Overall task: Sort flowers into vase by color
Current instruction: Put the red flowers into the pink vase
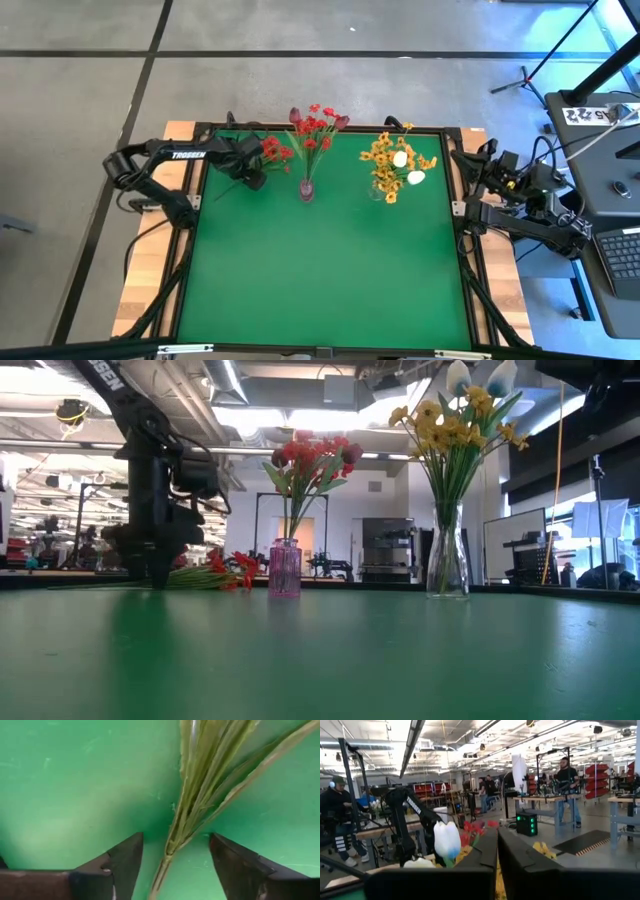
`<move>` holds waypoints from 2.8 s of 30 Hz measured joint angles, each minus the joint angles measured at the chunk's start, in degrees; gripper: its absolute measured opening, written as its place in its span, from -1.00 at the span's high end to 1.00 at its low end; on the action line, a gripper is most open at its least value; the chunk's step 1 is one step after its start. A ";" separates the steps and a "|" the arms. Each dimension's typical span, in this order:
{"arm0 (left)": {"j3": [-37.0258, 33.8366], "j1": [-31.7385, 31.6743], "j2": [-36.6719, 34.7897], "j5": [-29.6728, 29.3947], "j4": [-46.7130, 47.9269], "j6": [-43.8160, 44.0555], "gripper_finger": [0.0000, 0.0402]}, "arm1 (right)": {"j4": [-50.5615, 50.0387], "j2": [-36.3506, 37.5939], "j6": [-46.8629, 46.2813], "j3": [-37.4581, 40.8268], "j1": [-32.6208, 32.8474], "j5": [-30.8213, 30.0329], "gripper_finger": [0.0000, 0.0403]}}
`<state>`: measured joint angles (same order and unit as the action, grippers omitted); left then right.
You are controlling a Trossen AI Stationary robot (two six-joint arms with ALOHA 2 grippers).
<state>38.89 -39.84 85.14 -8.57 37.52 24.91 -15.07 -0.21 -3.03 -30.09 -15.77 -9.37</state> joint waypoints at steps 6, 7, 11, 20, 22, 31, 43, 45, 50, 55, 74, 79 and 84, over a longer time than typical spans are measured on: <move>0.06 -0.30 1.04 1.67 0.13 -0.02 -0.10 | -1.91 0.00 -0.04 0.02 0.00 -0.02 0.98; 0.03 -0.30 0.99 1.72 0.08 -0.02 -0.07 | -1.99 0.00 -0.04 0.02 0.00 0.00 0.98; 0.00 -0.26 0.97 2.30 -0.14 0.01 0.13 | -1.95 0.00 -0.13 0.02 0.00 -0.02 0.98; 3.88 0.19 1.51 2.67 3.09 0.68 0.86 | -1.93 0.00 -0.15 0.02 0.00 -0.02 0.98; 5.85 0.66 1.51 1.34 4.07 1.36 0.94 | -1.93 0.00 -0.15 0.02 0.00 -0.02 0.98; 15.36 3.23 -4.83 -8.51 10.50 3.47 0.97 | -3.63 0.00 -1.26 0.02 0.00 -0.02 0.98; 20.79 7.95 -26.98 -9.50 -0.54 3.64 0.98 | -5.71 0.00 -2.68 0.04 0.00 -0.02 0.98; 20.83 10.58 -29.87 -8.66 -4.82 3.15 0.98 | -5.71 0.00 -2.84 0.04 0.00 -0.02 0.98; 20.85 19.28 -32.52 -7.04 -14.95 -0.47 0.98 | -5.71 -0.02 -2.84 0.04 0.00 -0.02 0.98; 19.29 26.75 -31.43 -6.95 -24.60 -4.88 0.98 | -5.96 -0.01 -3.23 0.04 0.01 -0.04 0.98; -9.79 34.78 -22.76 -9.24 -73.28 -8.70 0.98 | -7.92 -0.02 -4.03 0.04 0.00 -0.51 0.99; -9.79 34.78 -15.69 -9.27 -80.36 -10.88 0.98 | -7.92 -0.02 -4.00 0.04 0.00 -0.06 1.00; -9.79 34.33 -9.73 -11.50 -86.45 -14.77 0.98 | -8.27 -0.02 -4.00 0.04 0.00 -0.02 1.00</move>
<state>29.10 -5.50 75.41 -20.07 -48.93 10.13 -23.34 -0.23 -7.02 -30.04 -15.77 -9.39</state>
